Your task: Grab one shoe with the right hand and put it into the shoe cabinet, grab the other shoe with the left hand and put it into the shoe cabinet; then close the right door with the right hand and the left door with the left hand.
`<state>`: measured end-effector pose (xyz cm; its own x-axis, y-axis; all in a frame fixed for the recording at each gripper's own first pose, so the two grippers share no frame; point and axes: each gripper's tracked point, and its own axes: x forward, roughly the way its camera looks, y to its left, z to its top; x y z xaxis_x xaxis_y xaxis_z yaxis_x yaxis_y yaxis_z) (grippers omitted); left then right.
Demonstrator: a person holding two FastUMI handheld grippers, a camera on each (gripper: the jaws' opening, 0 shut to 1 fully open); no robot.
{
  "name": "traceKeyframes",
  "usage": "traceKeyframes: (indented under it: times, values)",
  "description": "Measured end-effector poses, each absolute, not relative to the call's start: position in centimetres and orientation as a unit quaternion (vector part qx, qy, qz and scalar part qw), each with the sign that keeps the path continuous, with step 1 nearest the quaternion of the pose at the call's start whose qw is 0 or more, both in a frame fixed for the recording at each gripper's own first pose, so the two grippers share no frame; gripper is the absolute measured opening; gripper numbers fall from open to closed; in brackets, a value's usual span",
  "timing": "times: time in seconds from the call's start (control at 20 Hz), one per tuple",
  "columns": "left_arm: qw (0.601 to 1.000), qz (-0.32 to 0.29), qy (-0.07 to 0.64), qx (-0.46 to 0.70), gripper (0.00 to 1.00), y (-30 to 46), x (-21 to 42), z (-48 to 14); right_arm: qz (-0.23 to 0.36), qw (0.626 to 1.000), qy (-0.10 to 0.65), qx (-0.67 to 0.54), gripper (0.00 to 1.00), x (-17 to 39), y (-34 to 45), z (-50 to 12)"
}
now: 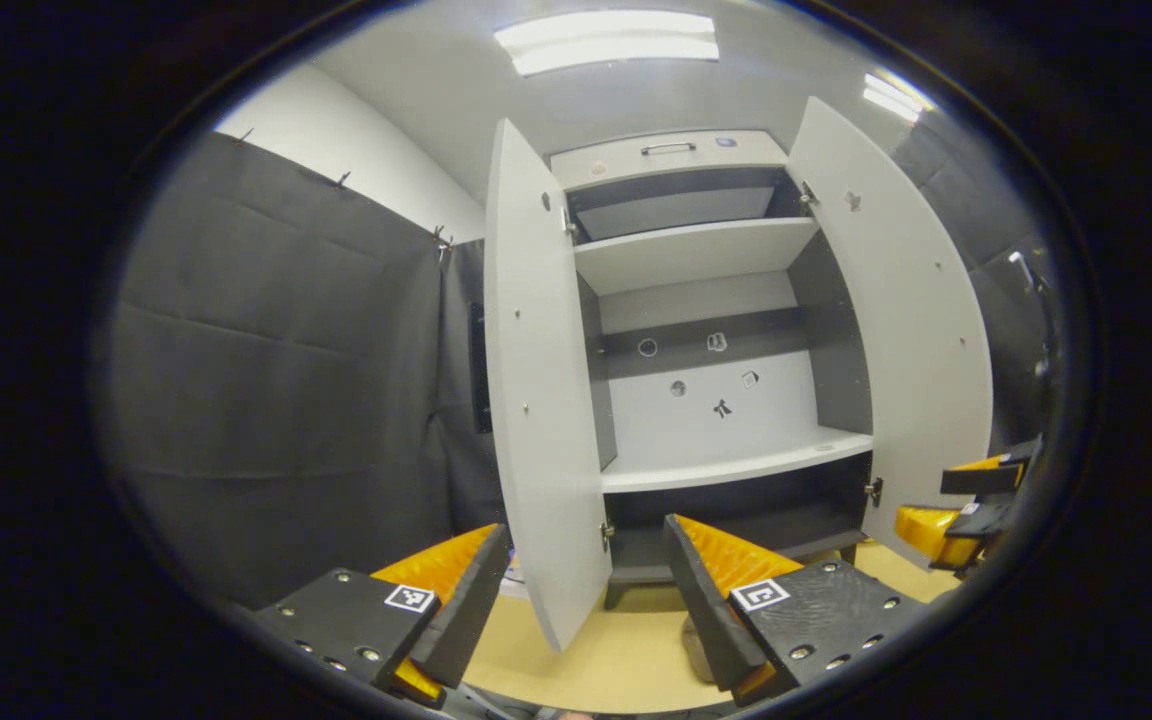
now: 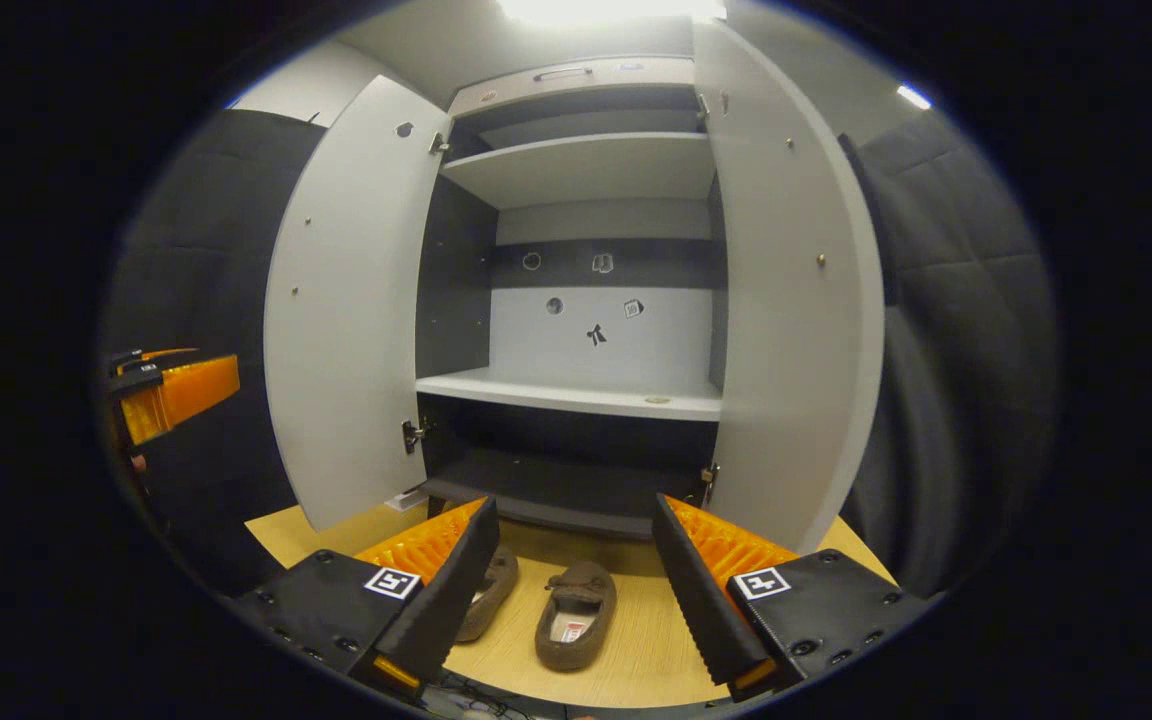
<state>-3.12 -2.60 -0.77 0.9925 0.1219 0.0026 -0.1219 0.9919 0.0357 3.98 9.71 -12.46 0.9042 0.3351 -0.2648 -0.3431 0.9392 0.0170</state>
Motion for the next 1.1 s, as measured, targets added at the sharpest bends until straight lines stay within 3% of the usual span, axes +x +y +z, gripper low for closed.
traceKeyframes:
  times: [0.95,1.1]
  values:
    - [0.995,0.092,0.037,0.023,0.91,2.0,1.4,-5.1,0.21,0.898,0.385,-0.034,0.98,7.9,16.0,-32.2]
    - [0.994,0.102,0.042,0.026,0.91,3.0,1.4,-5.4,0.199,0.885,0.42,-0.042,0.93,8.1,15.8,-34.7]
